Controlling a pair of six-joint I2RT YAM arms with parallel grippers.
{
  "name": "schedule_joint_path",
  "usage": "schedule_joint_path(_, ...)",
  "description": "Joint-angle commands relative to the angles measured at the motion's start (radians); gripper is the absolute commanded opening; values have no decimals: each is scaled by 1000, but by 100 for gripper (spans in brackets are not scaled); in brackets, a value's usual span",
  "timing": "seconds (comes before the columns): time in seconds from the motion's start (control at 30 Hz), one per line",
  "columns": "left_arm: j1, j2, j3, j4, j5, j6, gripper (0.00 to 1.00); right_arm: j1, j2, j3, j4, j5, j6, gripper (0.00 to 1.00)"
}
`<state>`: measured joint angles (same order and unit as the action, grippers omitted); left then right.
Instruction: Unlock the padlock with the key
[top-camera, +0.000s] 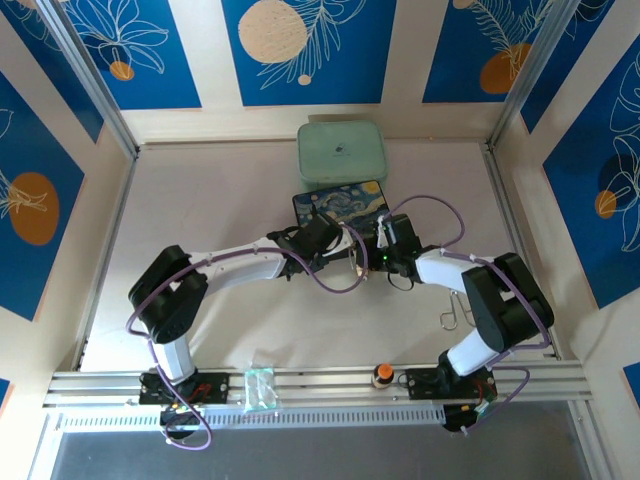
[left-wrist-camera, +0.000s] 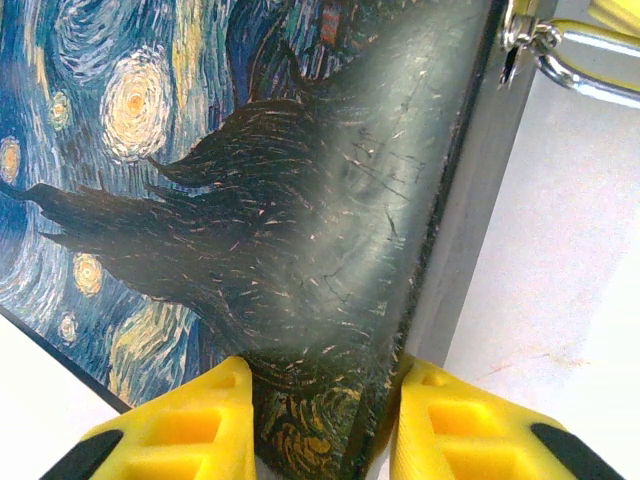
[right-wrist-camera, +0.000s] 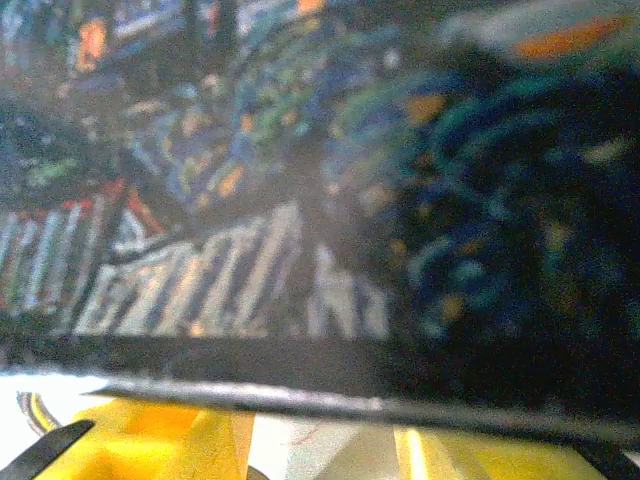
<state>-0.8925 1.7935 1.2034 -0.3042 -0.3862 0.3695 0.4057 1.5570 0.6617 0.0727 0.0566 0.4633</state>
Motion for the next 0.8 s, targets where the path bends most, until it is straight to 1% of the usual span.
schedule_joint_path(0.0, -6, 85, -50, -196, 136, -63, 30, 36, 1, -18, 4, 20, 4, 40)
schedule_joint_path(0.17, -7, 87, -47, -200, 132, -66, 30, 64, -93, -54, -8, 65, 37, 41)
schedule_joint_path(0.23, -7, 89, -42, -204, 129, -64, 30, 62, -138, -68, -8, 64, 54, 41)
schedule_joint_path(0.4, -6, 87, -40, -202, 130, -63, 30, 75, -215, -80, -57, 99, 74, 41)
schedule_joint_path(0.53, -6, 93, -32, -202, 136, -67, 30, 118, -205, -78, -79, 133, 88, 42)
schedule_joint_path(0.67, -8, 97, -30, -204, 139, -72, 30, 167, -163, -54, -108, 160, 159, 45)
schedule_joint_path(0.77, -8, 100, -29, -205, 139, -72, 30, 215, -128, -11, -182, 254, 236, 49)
